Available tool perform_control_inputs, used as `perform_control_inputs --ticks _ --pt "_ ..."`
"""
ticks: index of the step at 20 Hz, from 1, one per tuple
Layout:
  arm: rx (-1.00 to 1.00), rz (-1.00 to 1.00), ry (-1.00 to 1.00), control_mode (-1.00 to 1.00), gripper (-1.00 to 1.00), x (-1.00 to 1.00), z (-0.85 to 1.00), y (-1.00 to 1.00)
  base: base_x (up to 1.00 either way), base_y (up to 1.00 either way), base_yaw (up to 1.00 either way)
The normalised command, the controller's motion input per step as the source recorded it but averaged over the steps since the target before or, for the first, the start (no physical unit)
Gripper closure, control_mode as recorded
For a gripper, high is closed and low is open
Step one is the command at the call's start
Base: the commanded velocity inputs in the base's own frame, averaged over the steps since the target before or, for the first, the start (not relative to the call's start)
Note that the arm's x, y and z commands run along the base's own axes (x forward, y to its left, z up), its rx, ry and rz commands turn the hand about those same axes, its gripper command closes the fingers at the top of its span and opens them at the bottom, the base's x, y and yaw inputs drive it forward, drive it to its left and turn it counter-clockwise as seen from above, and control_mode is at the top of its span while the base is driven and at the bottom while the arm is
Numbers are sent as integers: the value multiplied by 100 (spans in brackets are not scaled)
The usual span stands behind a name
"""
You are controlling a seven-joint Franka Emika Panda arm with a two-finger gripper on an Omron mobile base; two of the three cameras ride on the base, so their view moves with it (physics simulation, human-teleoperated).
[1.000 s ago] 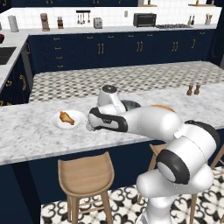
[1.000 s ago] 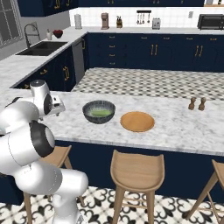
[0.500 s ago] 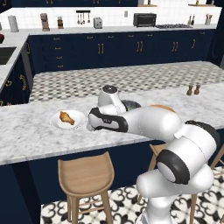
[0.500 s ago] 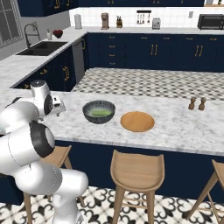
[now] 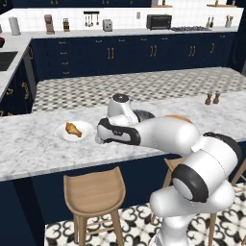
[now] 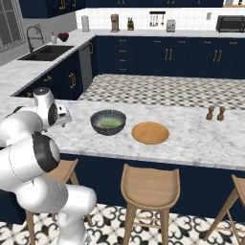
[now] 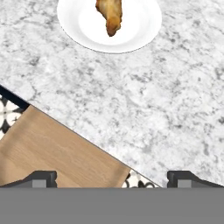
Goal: Pick the chicken drumstick and corn from their plates and place them in the bowl. Then put the bowl in the fridge.
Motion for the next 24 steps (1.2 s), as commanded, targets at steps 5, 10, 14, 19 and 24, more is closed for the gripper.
perform_control_inputs --ticks 5,10,14,19,24 --pt "-22 8 0 -100 -100 -8 -36 45 0 0 0" --pt "-19 27 4 -100 -100 36 -23 75 0 0 0" --pt "-1 2 0 -100 -100 78 0 6 0 0 0" --pt "2 -2 2 -100 -100 87 0 13 0 0 0" --pt "9 -4 1 -100 -100 81 0 29 0 0 0"
